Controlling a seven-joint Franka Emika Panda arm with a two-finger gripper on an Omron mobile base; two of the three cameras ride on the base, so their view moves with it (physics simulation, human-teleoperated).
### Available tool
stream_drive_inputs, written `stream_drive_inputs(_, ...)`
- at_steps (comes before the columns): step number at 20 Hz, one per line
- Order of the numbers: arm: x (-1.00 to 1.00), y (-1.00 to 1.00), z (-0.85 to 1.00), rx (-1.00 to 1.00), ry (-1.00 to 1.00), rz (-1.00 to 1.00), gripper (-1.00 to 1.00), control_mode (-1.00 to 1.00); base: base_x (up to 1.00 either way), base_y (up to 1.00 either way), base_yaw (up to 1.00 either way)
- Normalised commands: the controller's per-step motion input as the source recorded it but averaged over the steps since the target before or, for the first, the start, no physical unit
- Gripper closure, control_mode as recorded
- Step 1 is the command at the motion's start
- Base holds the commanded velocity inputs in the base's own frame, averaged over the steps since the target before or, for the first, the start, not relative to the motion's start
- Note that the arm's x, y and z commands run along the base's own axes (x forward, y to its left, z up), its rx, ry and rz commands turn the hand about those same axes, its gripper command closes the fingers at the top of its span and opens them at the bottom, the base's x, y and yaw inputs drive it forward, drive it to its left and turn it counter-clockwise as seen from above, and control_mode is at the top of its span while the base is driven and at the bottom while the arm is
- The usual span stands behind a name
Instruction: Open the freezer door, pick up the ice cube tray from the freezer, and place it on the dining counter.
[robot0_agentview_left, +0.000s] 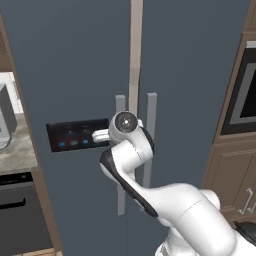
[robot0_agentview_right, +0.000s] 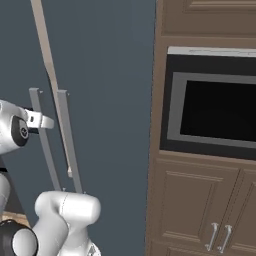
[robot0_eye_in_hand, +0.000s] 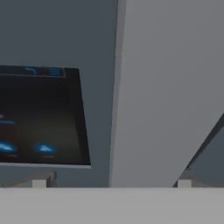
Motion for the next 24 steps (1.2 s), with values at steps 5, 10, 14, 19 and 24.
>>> stream_drive_inputs(5,0.59,0.0,-0.16,0.0,0.0,0.0,1.0,-1.0,0.0,0.0,0.0)
stream_drive_inputs(10,0.1,0.01,-0.15,0.0,-0.03,0.0,1.0,-1.0,0.0,0.0,0.0)
stream_drive_inputs(14,-0.47,0.18,-0.2,0.0,-0.23,0.05,1.0,-1.0,0.0,0.0,0.0)
stream_drive_inputs(19,-0.66,0.48,-0.27,0.0,-0.34,0.11,1.0,-1.0,0.0,0.0,0.0)
stream_drive_inputs(24,-0.98,0.91,-0.2,0.0,-0.26,0.21,1.0,-1.0,0.0,0.0,0.0)
